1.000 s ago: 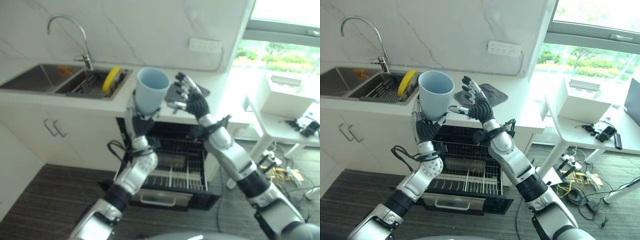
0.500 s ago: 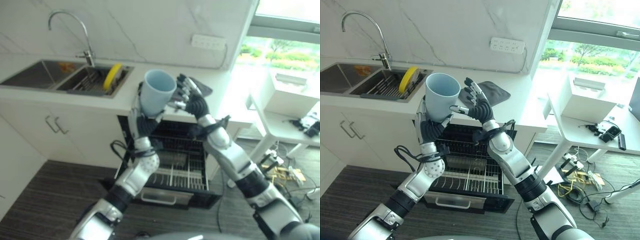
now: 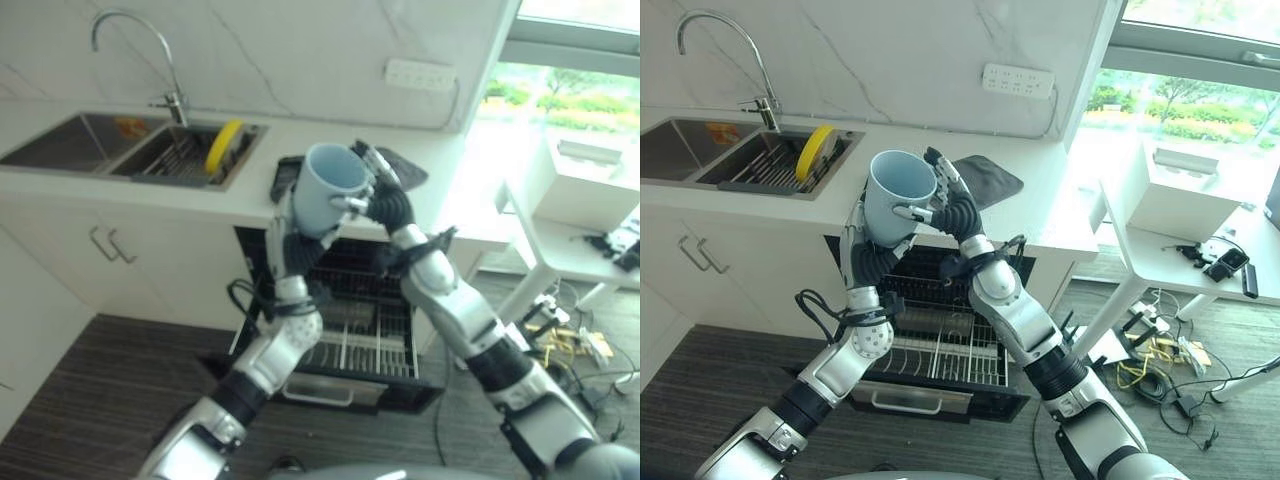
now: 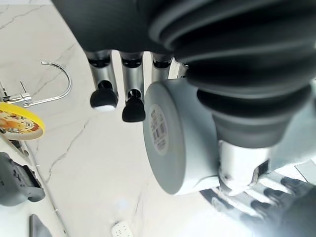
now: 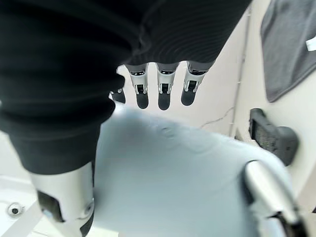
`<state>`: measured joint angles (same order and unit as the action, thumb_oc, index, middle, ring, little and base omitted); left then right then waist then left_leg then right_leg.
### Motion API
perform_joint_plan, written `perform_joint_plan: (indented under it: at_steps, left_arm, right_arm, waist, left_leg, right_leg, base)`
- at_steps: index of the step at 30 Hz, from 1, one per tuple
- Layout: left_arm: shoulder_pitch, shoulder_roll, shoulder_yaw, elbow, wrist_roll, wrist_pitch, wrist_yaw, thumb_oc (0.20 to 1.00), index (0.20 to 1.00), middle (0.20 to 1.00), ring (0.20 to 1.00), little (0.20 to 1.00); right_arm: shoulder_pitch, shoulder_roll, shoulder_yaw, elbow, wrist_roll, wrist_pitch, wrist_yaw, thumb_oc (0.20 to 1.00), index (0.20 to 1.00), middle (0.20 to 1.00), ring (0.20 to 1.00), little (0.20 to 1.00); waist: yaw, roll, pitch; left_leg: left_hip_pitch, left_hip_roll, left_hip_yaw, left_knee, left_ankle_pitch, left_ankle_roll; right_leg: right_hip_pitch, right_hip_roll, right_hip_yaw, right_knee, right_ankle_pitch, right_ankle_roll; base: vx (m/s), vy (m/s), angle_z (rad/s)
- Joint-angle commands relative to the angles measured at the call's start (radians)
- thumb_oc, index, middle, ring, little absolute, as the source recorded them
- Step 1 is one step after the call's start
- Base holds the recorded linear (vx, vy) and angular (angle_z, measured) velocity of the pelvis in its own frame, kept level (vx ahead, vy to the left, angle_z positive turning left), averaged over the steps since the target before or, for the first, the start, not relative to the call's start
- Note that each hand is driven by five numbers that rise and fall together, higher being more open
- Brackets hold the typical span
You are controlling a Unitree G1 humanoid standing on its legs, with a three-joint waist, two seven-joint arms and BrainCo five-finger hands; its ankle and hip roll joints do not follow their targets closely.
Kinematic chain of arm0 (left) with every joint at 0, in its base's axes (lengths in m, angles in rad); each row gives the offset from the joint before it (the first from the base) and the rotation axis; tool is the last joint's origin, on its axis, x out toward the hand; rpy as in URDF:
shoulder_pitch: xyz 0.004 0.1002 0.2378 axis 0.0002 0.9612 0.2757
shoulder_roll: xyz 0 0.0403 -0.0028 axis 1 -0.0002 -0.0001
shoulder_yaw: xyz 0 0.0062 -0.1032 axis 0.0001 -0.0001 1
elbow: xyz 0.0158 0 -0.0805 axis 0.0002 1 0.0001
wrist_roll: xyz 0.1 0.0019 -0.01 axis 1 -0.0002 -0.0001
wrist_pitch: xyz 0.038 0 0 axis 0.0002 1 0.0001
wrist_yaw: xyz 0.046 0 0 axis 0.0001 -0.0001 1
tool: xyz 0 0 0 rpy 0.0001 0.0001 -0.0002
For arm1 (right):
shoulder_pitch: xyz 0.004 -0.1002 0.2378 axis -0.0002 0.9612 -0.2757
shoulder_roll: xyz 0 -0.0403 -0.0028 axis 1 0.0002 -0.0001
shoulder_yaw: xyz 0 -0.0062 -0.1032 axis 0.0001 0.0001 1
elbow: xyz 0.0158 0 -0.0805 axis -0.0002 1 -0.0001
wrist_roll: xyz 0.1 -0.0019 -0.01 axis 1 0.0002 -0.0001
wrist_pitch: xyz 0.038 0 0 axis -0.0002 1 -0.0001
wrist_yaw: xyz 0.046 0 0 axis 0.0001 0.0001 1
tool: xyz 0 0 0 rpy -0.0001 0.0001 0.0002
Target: Place the dishes in the dishwasher.
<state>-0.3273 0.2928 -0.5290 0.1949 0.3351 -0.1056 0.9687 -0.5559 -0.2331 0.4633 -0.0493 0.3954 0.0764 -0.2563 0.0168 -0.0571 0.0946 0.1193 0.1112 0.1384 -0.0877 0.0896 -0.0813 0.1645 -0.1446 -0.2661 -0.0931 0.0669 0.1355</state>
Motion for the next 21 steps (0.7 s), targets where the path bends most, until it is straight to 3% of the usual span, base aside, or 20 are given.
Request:
perform_joint_plan:
  at_steps: [1, 21]
  left_arm:
    - [-0.158, 0.007, -0.061, -0.023, 0.048, -0.021, 0.003, 0.200, 0.200, 0.200, 0.200, 0.200]
    - [-0.168, 0.007, -0.081, -0.010, 0.066, -0.040, 0.017, 0.200, 0.200, 0.200, 0.200, 0.200]
  right_arm:
    - [-0.136, 0.040, -0.027, -0.036, 0.018, -0.048, -0.015, 1.000, 1.000, 1.000, 1.000, 1.000]
    - [-0.152, 0.060, 0.001, -0.030, 0.059, -0.020, 0.012, 1.000, 1.000, 1.000, 1.000, 1.000]
  waist:
    - [0.028, -0.011, 0.005]
    - [0.037, -0.015, 0.005]
  left_leg:
    - [0.050, -0.079, -0.021, 0.000, -0.124, 0.057]
    - [0.051, -0.079, -0.023, 0.000, -0.124, 0.057]
  right_leg:
    - [0.024, 0.055, 0.029, 0.006, -0.037, -0.027]
    - [0.027, 0.053, 0.022, 0.006, -0.037, -0.026]
  base:
    - [0.00, 0.000, 0.00]
    - [0.00, 0.000, 0.02]
